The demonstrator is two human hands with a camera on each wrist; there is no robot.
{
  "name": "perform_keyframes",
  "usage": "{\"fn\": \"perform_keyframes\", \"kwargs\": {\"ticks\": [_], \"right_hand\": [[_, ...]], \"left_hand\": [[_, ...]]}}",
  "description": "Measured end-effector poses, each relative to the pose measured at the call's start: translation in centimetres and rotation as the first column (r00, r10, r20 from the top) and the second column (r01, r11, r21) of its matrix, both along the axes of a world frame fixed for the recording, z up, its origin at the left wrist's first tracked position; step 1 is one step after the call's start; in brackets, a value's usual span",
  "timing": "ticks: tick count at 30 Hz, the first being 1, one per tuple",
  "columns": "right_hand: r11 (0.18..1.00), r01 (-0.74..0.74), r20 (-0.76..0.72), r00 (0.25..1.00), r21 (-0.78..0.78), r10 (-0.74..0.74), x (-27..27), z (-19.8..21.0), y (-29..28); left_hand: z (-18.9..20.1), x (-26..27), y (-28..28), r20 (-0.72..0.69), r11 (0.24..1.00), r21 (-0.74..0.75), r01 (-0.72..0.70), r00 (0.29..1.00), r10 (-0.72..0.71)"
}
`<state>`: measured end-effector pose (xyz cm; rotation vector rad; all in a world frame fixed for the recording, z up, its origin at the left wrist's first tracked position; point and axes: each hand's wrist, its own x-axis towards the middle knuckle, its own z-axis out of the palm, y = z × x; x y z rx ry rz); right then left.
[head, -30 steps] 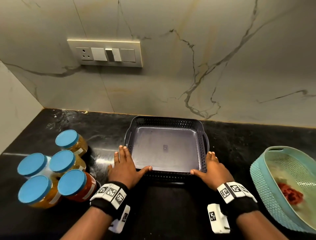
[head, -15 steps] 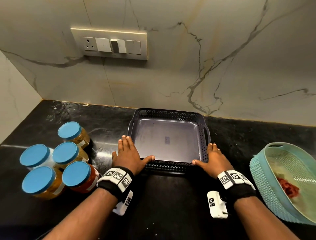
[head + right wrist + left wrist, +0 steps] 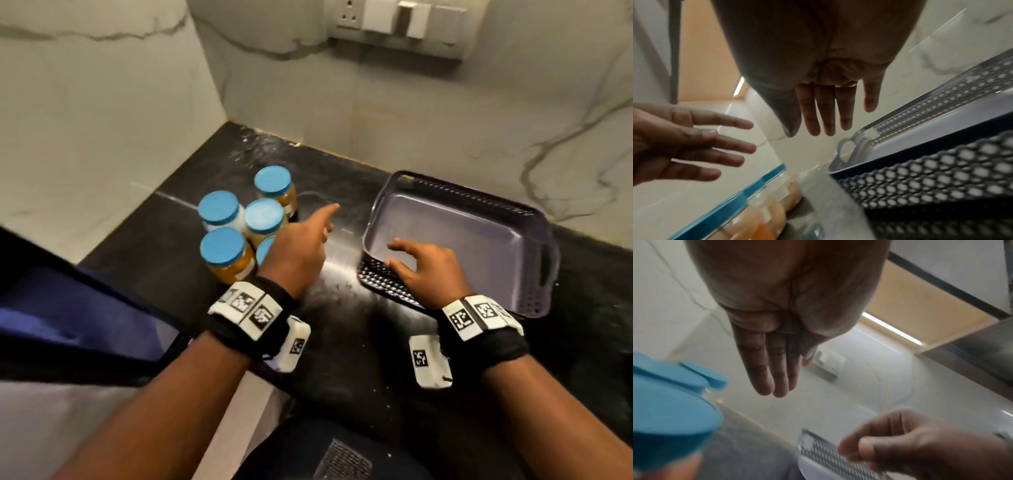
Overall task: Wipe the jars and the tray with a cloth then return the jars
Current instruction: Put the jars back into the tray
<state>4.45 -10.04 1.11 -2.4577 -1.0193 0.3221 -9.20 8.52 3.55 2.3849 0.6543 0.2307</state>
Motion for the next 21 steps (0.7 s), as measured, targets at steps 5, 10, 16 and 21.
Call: {"fn": "perform_keyframes", "kwargs": {"ticks": [5, 10, 16, 21], "right_hand": [[0.983, -0.184, -0.043, 0.982, 0.005, 0.184, -2.8, 1.1, 5.3], [0.931, -0.355, -0.017, 0.935, -0.083, 0.354, -3.9, 1.7, 10.1], [0.841, -0.516, -0.027, 0.855, -0.164, 0.519, -6.4, 1.4, 14.6], [0.824, -0.505, 0.054, 0.844, -0.255, 0.534, -7.4, -0.1, 15.1]], "left_hand": [[2.8, -6.5, 5.1, 0.145, 0.961, -0.040, -0.275, 0.950, 0.278], [1.6, -10.1, 8.6, 0.011, 0.873, 0.163, -0.460, 0.885, 0.465], [0.1, -10.4, 8.2, -0.248, 0.861, 0.236, -0.451, 0.829, 0.502], [-1.3, -9.9, 8.8, -0.347, 0.856, 0.284, -0.432, 0.786, 0.512]]}}
